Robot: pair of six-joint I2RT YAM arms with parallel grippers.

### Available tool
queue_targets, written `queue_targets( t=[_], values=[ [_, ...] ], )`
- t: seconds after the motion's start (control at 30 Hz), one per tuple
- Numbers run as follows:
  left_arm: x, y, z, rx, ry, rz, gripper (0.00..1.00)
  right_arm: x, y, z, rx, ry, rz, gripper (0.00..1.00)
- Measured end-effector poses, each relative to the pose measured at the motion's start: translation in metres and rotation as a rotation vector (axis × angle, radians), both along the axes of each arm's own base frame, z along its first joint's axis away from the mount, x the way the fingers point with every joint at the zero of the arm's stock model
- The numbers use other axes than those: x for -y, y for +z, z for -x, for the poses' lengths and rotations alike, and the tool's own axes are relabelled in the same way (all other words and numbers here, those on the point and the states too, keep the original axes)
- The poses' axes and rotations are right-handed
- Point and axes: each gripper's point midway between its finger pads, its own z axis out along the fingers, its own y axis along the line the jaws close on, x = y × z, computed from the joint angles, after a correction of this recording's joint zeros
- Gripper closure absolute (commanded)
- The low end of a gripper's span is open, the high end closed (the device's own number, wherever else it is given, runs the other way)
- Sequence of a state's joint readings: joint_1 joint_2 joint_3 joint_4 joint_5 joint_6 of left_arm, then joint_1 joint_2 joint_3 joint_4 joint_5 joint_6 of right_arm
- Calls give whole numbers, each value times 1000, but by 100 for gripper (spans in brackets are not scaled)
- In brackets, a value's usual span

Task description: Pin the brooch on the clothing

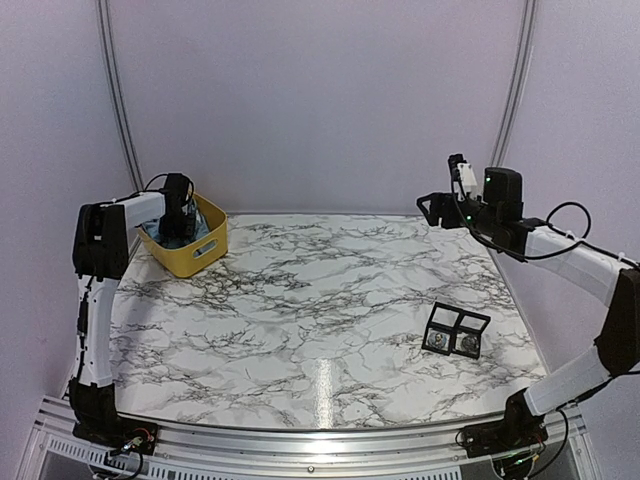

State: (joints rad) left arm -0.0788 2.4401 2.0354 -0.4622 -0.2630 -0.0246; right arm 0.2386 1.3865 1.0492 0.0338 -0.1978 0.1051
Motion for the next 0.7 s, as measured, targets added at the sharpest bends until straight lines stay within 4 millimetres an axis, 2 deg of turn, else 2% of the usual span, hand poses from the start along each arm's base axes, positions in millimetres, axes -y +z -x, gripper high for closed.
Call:
queue_targets(
  t=[0.13,0.2,0.23,0.27,0.3,0.37,0.4,0.47,0.5,0.57,0.6,0.63,0.7],
  values=[
    [-2,5,9,-7,16,-26,100,-2,6,5,6,7,-2,15],
    [-3,24,16,10,23,-40,100,-2,12,8,18,7,-5,15],
    [-1,42,19,36,20,-46,100,-1,15,9,24,8,-7,16],
    [2,69,20,77,12,-54,100,-2,20,9,32,10,-10,16],
    [3,104,21,137,9,-62,100,-2,24,10,39,12,-14,15],
    [14,182,29,276,-21,-78,100,-4,31,11,52,21,-25,16],
    [26,230,38,366,-50,-87,100,-5,36,12,59,31,-35,16],
    [67,329,71,569,-148,-76,100,-8,42,15,69,48,-52,16],
    [90,368,91,656,-205,-57,100,-10,45,17,74,61,-63,16],
    [145,443,149,832,-370,31,100,-15,50,21,79,89,-85,16],
    [171,468,180,898,-463,92,100,-18,52,22,78,105,-96,16],
    [189,483,207,939,-541,147,100,-20,54,23,78,117,-105,17],
    [205,493,243,968,-646,234,100,-25,59,26,80,146,-124,17]
  ],
)
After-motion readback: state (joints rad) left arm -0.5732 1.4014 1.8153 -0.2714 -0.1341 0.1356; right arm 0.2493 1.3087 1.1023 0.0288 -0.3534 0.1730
